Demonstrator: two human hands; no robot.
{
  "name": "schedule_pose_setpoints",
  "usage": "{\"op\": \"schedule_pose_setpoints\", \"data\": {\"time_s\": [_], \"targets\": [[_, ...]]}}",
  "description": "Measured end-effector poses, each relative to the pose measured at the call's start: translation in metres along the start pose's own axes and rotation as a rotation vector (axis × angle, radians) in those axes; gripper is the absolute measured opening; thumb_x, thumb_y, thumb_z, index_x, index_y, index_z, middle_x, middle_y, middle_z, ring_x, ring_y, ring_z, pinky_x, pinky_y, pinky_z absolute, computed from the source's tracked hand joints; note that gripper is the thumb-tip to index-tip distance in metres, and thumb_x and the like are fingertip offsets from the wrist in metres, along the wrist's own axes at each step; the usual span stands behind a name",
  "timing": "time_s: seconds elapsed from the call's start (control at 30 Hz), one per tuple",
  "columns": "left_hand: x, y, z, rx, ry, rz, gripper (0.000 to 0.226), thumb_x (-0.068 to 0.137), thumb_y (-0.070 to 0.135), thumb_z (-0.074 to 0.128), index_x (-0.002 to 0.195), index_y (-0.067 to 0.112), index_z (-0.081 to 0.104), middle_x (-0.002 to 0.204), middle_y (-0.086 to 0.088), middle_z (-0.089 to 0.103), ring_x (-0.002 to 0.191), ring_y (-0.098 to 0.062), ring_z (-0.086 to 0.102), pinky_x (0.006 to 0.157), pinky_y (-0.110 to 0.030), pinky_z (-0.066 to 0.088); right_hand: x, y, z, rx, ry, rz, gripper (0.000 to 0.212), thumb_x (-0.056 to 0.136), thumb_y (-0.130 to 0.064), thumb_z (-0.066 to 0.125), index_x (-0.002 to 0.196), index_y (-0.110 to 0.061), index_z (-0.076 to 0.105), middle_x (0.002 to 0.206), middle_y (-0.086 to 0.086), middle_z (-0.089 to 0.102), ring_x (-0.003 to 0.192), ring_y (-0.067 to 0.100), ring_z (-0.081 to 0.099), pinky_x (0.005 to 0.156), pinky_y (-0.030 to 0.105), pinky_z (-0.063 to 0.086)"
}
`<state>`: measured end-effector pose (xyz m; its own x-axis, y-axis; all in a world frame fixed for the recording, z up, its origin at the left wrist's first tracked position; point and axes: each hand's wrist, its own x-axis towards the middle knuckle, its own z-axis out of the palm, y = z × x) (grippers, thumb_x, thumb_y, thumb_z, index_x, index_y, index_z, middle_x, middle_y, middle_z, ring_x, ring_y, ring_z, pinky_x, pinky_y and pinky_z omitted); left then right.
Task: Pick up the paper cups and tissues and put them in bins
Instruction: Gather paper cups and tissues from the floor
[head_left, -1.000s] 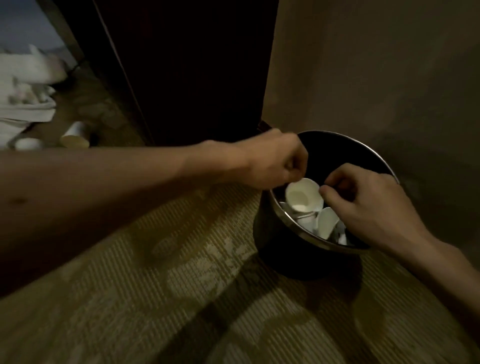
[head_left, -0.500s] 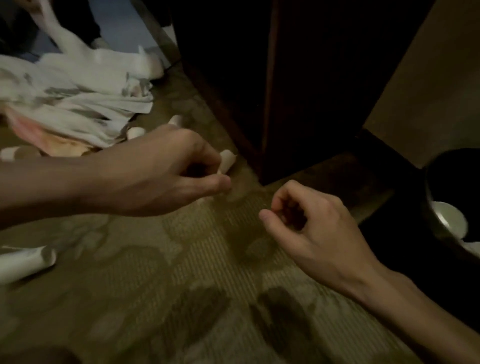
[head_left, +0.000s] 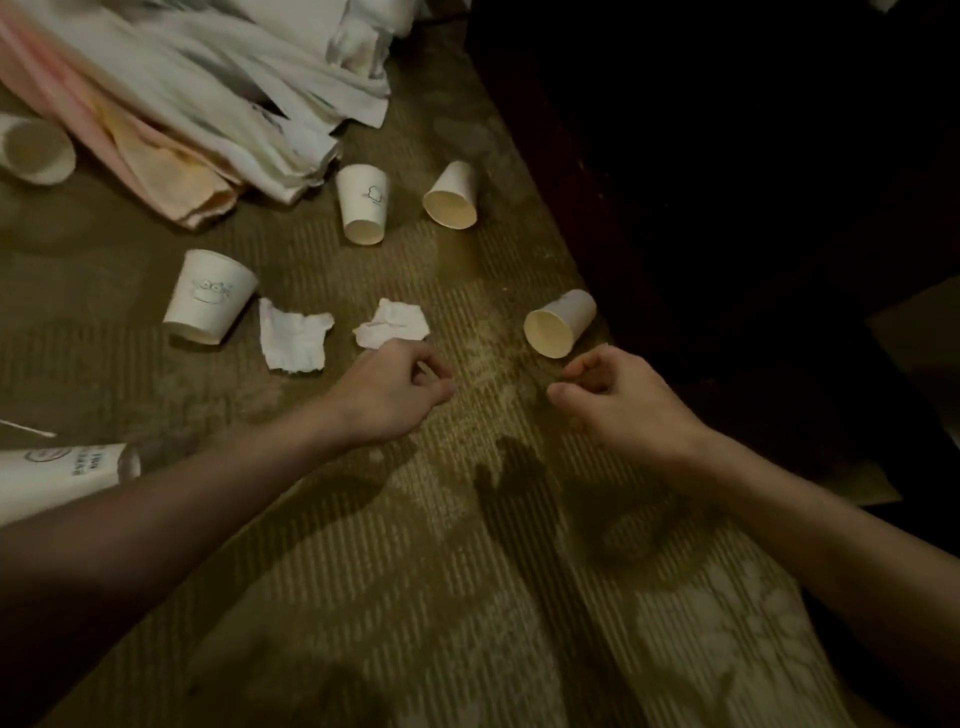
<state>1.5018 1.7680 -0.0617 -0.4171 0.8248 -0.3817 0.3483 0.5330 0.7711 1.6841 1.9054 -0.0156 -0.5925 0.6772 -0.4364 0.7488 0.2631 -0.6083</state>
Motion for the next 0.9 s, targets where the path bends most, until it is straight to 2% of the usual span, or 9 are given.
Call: {"op": "schedule_pose_setpoints", "data": {"time_s": [0.07,0.13,0.23,0.37,0.43,0.57,0.7,0.83,0.9], "targets": [[0.027,0.001,0.002,-0.036,-0.073,-0.033,0.022,0.094,0.028,0.063,0.113,0.015,0.065,0.098,-0.011,0.069,0.09,-0.027,0.068,0.082,-0.043,0.057,0.023,0.003,0.0,0.017,-0.006,0.101,0.028,0.09,-0.041,0.065,0.112,-0.031,0.051,0.108,-0.004,0.061,0.098,0.015,0.063,0.085,0.041,0.056],[0.057,0.007,0.003,-0.021,-0.129,-0.047,0.026,0.095,0.028,0.062,0.115,0.013,0.064,0.098,-0.013,0.069,0.089,-0.027,0.068,0.081,-0.04,0.056,0.047,0.009,-0.002,0.058,0.005,0.19,0.042,0.091,-0.043,0.063,0.125,-0.026,0.047,0.111,-0.003,0.058,0.1,0.017,0.062,0.087,0.042,0.056],[0.099,0.02,0.01,-0.023,-0.14,-0.057,0.025,0.096,0.031,0.059,0.116,0.015,0.064,0.084,-0.004,0.066,0.068,-0.016,0.062,0.065,-0.031,0.052,0.079,0.023,-0.006,0.131,0.049,0.319,0.057,0.093,-0.049,0.057,0.139,-0.022,0.039,0.105,-0.007,0.051,0.097,0.016,0.059,0.083,0.038,0.055],[0.143,0.035,0.032,-0.057,-0.145,-0.074,0.04,0.099,0.044,0.05,0.129,0.02,0.057,0.082,0.0,0.063,0.065,-0.013,0.06,0.055,-0.024,0.045,0.12,0.041,-0.014,0.262,0.086,0.452,0.065,0.092,-0.061,0.046,0.141,-0.017,0.041,0.124,0.004,0.056,0.11,0.026,0.058,0.095,0.049,0.05],[0.159,0.038,0.044,-0.147,-0.165,-0.12,0.044,0.1,0.046,0.046,0.133,0.018,0.051,0.074,-0.002,0.062,0.056,-0.013,0.06,0.045,-0.023,0.046,0.139,0.047,-0.016,0.301,0.09,0.501,0.073,0.092,-0.067,0.038,0.144,-0.015,0.039,0.133,0.01,0.054,0.117,0.029,0.055,0.099,0.051,0.048],[0.18,0.037,0.06,-0.346,-0.176,-0.234,0.046,0.099,0.05,0.045,0.132,0.018,0.049,0.071,-0.003,0.059,0.052,-0.014,0.056,0.043,-0.025,0.043,0.163,0.051,-0.009,0.419,0.063,0.499,0.069,0.094,-0.064,0.039,0.145,-0.018,0.038,0.131,0.01,0.057,0.112,0.028,0.059,0.094,0.049,0.052],[0.181,0.036,0.067,-0.472,-0.208,-0.322,0.052,0.097,0.057,0.044,0.129,0.018,0.051,0.093,-0.001,0.063,0.076,-0.017,0.064,0.047,-0.025,0.049,0.173,0.047,0.01,0.384,0.034,0.463,0.07,0.086,-0.065,0.053,0.14,-0.024,0.04,0.122,0.006,0.061,0.102,0.027,0.064,0.087,0.049,0.055],[0.17,0.026,0.055,-0.482,-0.116,-0.383,0.054,0.092,0.063,0.047,0.122,0.018,0.042,0.084,-0.007,0.063,0.055,-0.017,0.057,0.047,-0.025,0.042,0.175,0.028,0.034,0.457,-0.023,0.405,0.072,0.085,-0.056,0.062,0.145,-0.031,0.031,0.117,0.006,0.064,0.096,0.028,0.068,0.08,0.047,0.058],[0.161,0.017,0.043,-0.416,-0.024,-0.398,0.057,0.089,0.067,0.048,0.119,0.019,0.042,0.088,-0.007,0.063,0.059,-0.016,0.056,0.048,-0.022,0.04,0.171,0.016,0.041,0.525,-0.043,0.364,0.071,0.086,-0.047,0.064,0.145,-0.038,0.025,0.118,0.008,0.063,0.094,0.029,0.069,0.083,0.05,0.057]]}}
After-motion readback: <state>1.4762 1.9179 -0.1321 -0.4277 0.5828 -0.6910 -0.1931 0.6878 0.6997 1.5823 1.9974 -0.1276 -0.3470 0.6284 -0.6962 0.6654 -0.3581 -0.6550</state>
